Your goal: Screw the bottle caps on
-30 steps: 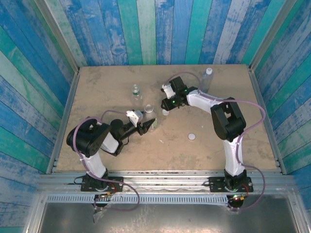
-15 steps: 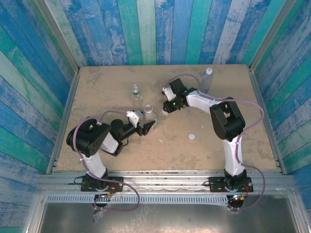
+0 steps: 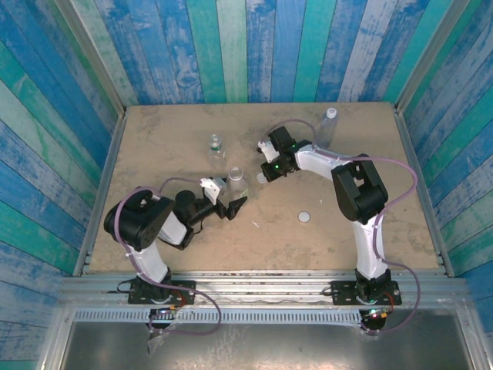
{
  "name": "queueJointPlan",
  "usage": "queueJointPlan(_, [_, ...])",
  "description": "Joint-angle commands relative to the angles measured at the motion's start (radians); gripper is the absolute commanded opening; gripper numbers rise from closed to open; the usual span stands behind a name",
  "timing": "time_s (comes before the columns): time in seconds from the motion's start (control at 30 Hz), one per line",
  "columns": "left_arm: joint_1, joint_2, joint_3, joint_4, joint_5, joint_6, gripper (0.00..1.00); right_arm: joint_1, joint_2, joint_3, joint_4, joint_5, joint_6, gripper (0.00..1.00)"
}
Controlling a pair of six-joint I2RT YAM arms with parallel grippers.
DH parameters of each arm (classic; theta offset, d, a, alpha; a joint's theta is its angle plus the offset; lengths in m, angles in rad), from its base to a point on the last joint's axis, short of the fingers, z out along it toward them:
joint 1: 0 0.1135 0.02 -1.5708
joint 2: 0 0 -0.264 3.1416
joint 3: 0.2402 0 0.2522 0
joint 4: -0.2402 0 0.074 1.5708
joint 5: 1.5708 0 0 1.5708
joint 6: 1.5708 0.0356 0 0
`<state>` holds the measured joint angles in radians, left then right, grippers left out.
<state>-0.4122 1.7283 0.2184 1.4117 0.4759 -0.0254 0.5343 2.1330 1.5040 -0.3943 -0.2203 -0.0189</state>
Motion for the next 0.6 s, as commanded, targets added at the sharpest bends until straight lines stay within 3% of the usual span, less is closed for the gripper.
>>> queueJointPlan(0.0, [0.004,-0.117,-0.017,-0.029,-0.026,0.002,0.97,0.003,-0.005,-0.026,-0.002,0.009,0.0,0.01])
queueJointPlan(0.27, [-0.005,-0.387,0.004,-0.243,-0.113,-0.037,0.94,0.001,-0.156,-0.173,0.174,0.044,0.012,0.01])
queueJointPlan(0.43, [-0.148,-0.593,0.16,-0.605,-0.35,-0.073,0.94,0.001,-0.331,-0.384,0.447,0.094,0.03,0.01])
queueJointPlan(0.57, [-0.184,-0.595,0.27,-0.671,-0.328,-0.163,0.94,0.001,-0.476,-0.523,0.623,0.122,0.039,0.0])
